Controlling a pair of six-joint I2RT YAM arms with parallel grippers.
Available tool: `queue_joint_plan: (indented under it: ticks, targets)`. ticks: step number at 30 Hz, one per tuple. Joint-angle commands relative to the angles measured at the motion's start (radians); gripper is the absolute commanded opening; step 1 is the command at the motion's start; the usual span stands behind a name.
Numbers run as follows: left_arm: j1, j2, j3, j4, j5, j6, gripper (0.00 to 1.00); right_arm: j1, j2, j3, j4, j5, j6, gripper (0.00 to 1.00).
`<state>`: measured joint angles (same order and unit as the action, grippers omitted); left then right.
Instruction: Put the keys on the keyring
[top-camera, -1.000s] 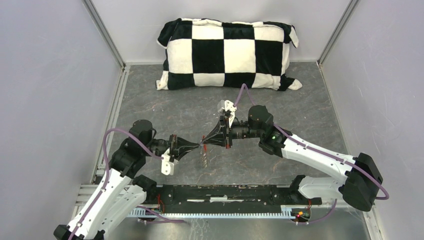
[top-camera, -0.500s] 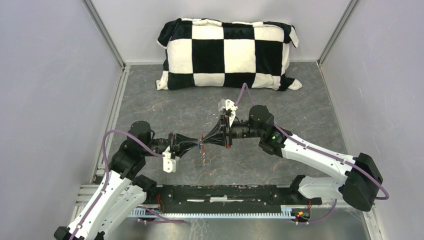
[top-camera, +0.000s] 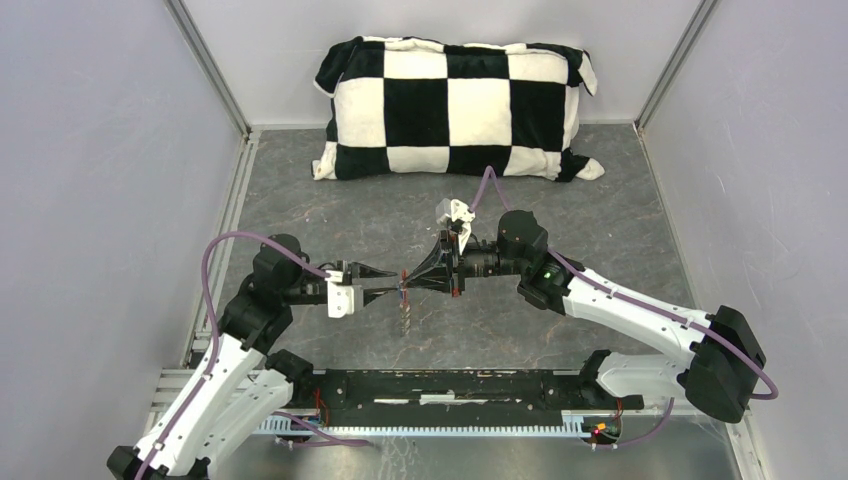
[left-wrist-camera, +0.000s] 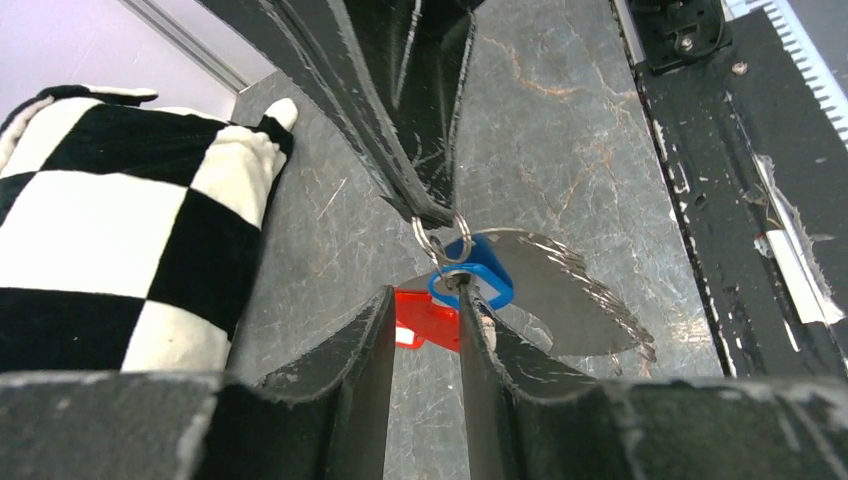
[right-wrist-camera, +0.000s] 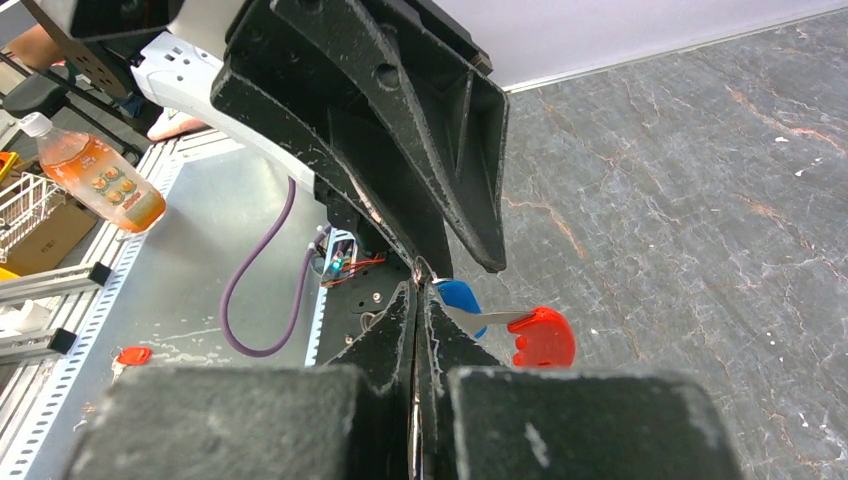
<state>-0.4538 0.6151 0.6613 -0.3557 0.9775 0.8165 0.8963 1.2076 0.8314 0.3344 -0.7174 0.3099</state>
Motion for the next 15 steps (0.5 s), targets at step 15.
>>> queue_joint_plan:
  ticks: [15]
  targets:
    - [-0.001, 0.046, 0.076, -0.049, 0.096, 0.035, 0.20, 0.004, -0.015, -0.003, 0.040, -0.016, -0.004, 0.00]
